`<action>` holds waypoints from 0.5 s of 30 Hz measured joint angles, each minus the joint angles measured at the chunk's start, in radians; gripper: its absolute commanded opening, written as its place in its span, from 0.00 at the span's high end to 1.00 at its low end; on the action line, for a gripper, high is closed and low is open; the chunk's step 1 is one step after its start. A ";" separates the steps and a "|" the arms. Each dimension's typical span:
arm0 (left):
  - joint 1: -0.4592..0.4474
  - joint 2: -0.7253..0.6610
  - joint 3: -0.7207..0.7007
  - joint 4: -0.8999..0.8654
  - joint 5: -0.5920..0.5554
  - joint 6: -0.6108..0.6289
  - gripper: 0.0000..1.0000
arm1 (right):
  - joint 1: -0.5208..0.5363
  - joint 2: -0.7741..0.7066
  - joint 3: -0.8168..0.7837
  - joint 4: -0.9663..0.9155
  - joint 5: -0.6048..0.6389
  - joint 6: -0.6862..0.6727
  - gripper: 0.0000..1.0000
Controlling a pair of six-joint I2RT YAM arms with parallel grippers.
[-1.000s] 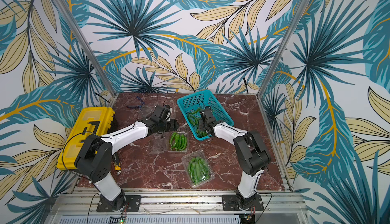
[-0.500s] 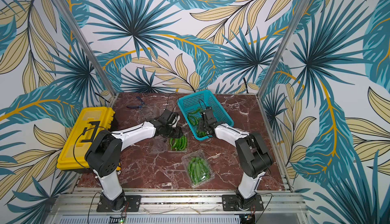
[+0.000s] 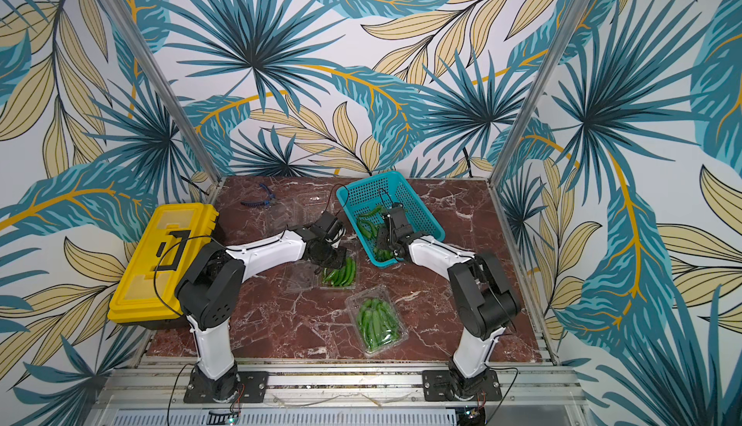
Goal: Take small green peppers out of containers
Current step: Pick up the green pepper from the packing box.
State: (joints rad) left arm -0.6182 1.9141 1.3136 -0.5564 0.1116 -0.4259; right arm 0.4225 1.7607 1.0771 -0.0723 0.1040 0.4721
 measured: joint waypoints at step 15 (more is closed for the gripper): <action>-0.011 0.014 0.023 -0.019 -0.024 0.019 1.00 | 0.000 -0.014 -0.014 0.015 -0.005 0.007 0.64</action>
State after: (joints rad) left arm -0.6292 1.9278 1.3365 -0.5758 0.0875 -0.4068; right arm 0.4225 1.7462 1.0630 -0.0570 0.0990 0.4789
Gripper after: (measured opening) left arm 0.207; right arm 0.362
